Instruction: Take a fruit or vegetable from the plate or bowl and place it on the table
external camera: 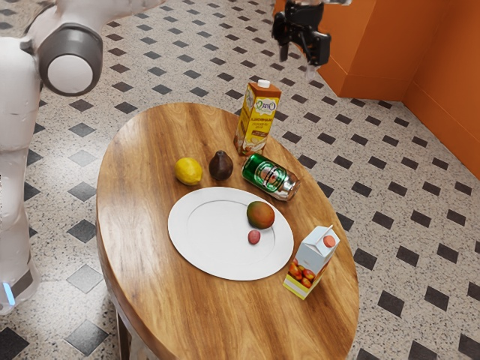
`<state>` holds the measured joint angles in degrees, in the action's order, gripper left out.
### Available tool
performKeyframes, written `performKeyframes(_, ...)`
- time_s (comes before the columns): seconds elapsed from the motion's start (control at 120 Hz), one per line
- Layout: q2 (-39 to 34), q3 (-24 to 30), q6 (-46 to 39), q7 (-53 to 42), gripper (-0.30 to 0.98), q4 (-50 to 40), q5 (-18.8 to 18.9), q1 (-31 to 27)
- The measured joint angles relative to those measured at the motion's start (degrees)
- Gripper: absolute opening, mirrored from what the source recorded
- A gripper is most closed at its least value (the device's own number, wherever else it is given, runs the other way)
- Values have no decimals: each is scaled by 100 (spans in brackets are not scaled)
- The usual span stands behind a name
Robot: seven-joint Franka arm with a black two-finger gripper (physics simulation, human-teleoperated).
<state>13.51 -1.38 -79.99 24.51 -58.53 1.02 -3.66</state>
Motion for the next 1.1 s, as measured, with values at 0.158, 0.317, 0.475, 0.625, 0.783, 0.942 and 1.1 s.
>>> performKeyframes(0.158, 557, 15, -468, 1582, 69, -202, 3, -246)
performKeyframes(0.317, 682, 33, -826, 2846, 69, -454, -253, -99)
performKeyframes(0.475, 33, 44, -1490, 3834, 69, -2082, -328, -62)
performKeyframes(0.625, -427, 57, -2145, 4589, 69, -2998, -333, 70)
performKeyframes(0.783, -458, 67, -2471, 5227, 69, -3077, -313, 307)
performKeyframes(0.942, -460, 68, -2621, 5722, 69, -3140, -276, 422)
performKeyframes(1.1, -728, 106, -2710, 6105, 69, -3505, -246, 499)
